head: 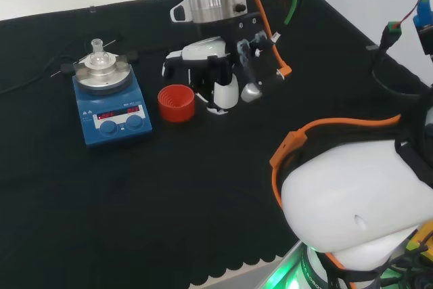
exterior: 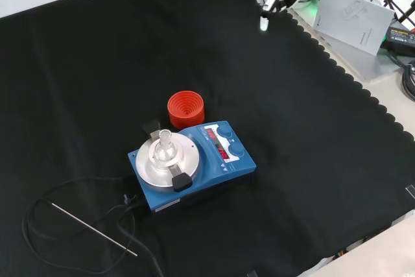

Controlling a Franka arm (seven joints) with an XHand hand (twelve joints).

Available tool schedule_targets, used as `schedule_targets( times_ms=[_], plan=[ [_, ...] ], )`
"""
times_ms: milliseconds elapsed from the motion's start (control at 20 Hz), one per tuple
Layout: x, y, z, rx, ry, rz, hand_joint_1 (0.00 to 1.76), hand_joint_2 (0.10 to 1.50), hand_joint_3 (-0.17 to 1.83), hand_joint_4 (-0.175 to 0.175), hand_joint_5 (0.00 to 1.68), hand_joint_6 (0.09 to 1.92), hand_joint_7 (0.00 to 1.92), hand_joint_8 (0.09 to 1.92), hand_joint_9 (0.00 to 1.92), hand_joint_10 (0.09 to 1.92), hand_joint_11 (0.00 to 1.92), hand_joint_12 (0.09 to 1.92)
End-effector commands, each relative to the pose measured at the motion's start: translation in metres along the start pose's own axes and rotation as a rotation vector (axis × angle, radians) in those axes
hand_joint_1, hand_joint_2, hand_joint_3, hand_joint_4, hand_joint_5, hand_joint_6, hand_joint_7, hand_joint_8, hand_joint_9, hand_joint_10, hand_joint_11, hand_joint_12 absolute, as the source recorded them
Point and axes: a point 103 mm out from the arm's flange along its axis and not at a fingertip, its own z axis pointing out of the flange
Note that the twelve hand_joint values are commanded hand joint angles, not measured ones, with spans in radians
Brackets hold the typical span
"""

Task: Turn on the heater.

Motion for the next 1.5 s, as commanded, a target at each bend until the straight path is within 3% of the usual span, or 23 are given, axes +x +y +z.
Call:
schedule_targets(
  times_ms=[50, 550, 750, 1000, 1250, 1500],
  plan=[
    [0.030, -0.010, 0.006, -0.008, 0.004, 0.017, 1.57, 0.56, 1.14, -0.043, 0.07, 0.65, 1.47, 1.26, 1.47, 1.14, 1.28, 1.02],
    [0.063, -0.019, 0.028, 0.032, 0.005, 0.140, 1.57, 0.54, 1.17, -0.047, 0.09, 0.61, 1.49, 1.36, 1.52, 1.22, 1.28, 1.04],
    [0.067, -0.014, 0.023, 0.040, 0.013, 0.125, 1.57, 0.53, 1.18, -0.047, 0.08, 0.60, 1.49, 1.38, 1.53, 1.24, 1.28, 1.07],
    [0.060, 0.004, -0.001, 0.036, 0.023, 0.097, 1.55, 0.52, 1.21, -0.047, 0.08, 0.59, 1.50, 1.39, 1.53, 1.25, 1.28, 1.09],
    [0.057, 0.023, -0.010, 0.046, -0.010, 0.068, 1.51, 0.50, 1.24, -0.050, 0.08, 0.58, 1.52, 1.40, 1.55, 1.26, 1.29, 1.10],
    [0.067, 0.024, -0.014, 0.038, -0.018, 0.095, 1.50, 0.48, 1.25, -0.052, 0.08, 0.57, 1.53, 1.40, 1.57, 1.26, 1.30, 1.11]
  ],
)
